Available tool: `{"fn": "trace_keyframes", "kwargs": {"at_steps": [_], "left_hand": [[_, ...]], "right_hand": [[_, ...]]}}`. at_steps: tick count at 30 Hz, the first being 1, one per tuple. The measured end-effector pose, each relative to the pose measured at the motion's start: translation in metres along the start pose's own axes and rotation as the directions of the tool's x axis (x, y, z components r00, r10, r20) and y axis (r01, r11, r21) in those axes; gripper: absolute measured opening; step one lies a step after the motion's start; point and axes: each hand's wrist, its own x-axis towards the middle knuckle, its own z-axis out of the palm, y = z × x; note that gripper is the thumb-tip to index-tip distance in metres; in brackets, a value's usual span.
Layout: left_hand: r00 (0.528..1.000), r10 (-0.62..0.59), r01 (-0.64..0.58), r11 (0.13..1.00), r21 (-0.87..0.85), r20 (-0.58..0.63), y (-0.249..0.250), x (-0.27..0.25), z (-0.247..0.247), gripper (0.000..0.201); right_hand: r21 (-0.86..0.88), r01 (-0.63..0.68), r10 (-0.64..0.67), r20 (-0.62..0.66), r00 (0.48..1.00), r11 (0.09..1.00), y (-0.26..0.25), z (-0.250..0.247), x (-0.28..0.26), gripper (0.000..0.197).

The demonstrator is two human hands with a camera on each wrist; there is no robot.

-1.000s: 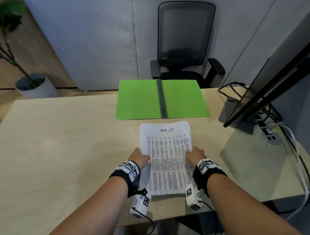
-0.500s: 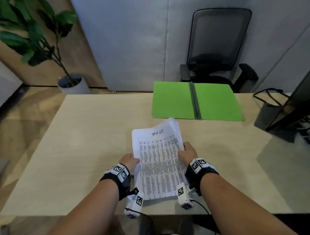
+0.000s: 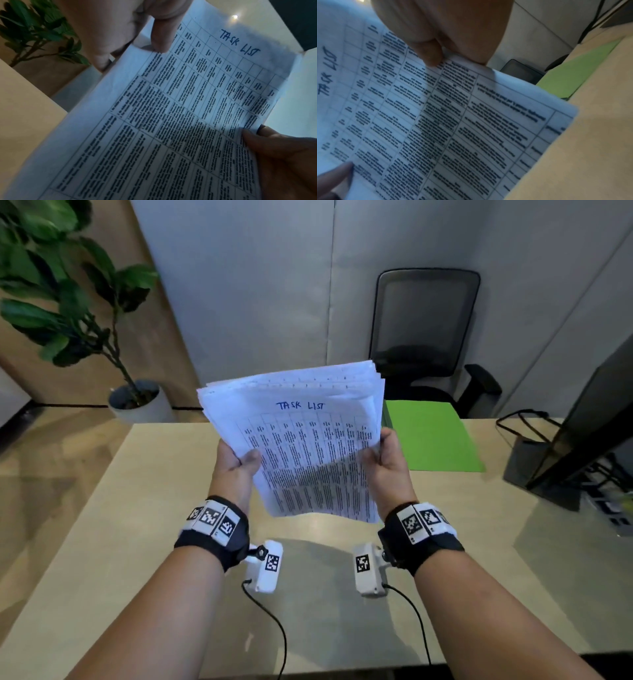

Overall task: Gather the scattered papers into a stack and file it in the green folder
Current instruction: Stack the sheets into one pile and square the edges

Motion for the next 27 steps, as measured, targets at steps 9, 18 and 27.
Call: {"fn": "trace_keyframes", "kwargs": {"at_steps": [9, 18, 27], "left_hand": [[0.979, -0.200, 0.205, 0.967, 0.149, -0.048, -0.047, -0.029, 0.011, 0.049], [0.999, -0.041, 0.042, 0.999, 0.014, -0.019, -0.009, -0.011, 0.029, 0.055], [0.996, -0.088, 0.088, 0.996, 0.010, -0.031, -0.015, -0.012, 0.031, 0.052]], "right_hand": [[-0.052, -0.275, 0.271, -0.066, 0.960, 0.960, 0.042, -0.008, -0.029, 0.050], [0.041, -0.138, 0.142, -0.117, 0.983, 0.990, 0.009, -0.007, -0.003, 0.043], [-0.286, 0.156, -0.172, -0.034, 0.984, 0.946, -0.017, -0.015, 0.013, 0.075]]}}
